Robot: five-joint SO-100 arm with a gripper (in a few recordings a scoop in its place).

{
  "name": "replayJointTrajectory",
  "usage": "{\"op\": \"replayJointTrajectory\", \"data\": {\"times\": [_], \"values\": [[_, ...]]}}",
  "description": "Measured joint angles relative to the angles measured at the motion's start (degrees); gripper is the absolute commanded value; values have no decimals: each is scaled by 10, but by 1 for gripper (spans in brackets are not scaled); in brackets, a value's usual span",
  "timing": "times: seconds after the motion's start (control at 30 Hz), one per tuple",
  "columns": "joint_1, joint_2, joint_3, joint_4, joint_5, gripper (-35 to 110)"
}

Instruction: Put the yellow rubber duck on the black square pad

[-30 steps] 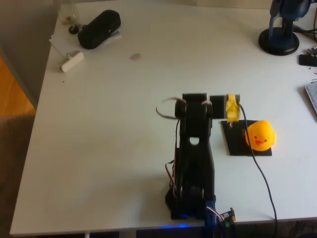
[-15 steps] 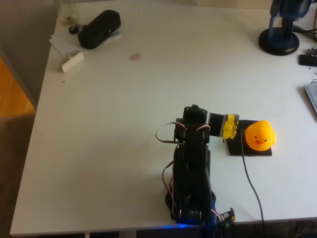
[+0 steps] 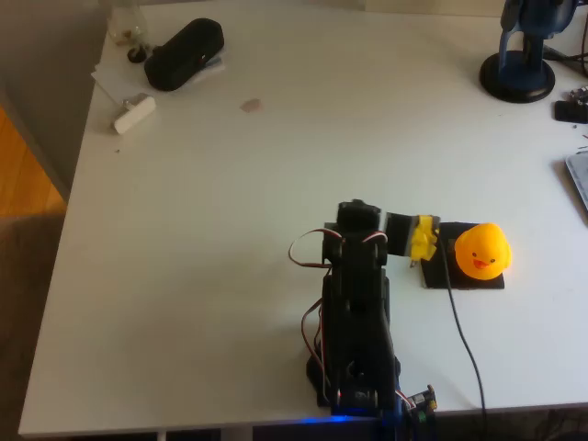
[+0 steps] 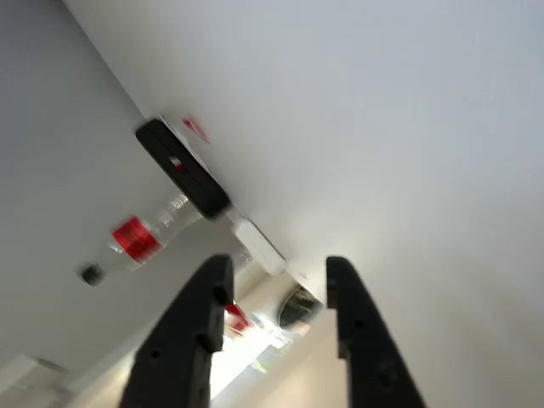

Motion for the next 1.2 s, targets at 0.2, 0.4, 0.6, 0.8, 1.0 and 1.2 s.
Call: {"op": "replayJointTrajectory", "data": {"times": [0.2, 0.4, 0.6, 0.8, 1.0, 1.2], "values": [[-40, 0, 9, 0, -1, 12], [-41, 0, 9, 0, -1, 12], [-41, 0, 9, 0, -1, 12], [-41, 0, 9, 0, -1, 12], [-41, 0, 9, 0, -1, 12], [-41, 0, 9, 0, -1, 12]]}}
